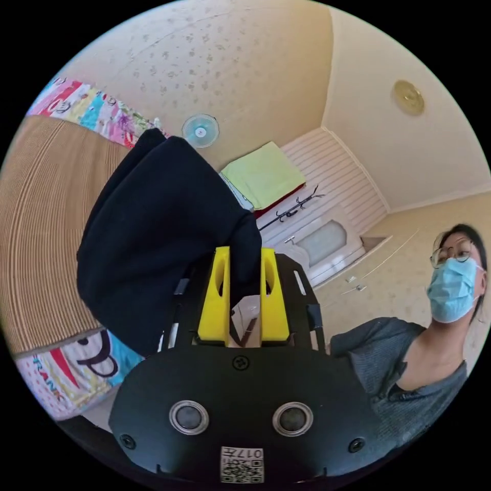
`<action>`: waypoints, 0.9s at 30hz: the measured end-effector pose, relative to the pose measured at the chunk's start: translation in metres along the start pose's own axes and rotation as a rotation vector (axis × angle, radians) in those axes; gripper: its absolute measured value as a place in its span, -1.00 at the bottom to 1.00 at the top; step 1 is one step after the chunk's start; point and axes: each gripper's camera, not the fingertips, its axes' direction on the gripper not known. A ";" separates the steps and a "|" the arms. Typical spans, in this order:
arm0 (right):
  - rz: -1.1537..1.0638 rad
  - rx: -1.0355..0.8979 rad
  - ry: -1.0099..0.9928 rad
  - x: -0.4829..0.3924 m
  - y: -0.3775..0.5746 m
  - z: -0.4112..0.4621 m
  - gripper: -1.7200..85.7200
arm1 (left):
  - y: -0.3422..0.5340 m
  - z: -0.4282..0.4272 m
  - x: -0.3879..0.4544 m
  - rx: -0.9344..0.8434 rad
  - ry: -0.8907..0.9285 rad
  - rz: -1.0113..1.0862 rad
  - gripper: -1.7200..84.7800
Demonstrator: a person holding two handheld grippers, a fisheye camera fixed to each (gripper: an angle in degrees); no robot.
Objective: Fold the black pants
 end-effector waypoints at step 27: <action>0.251 0.240 -0.075 0.062 0.094 -0.268 -0.49 | 0.128 0.028 -0.198 -0.051 0.175 -0.685 -0.72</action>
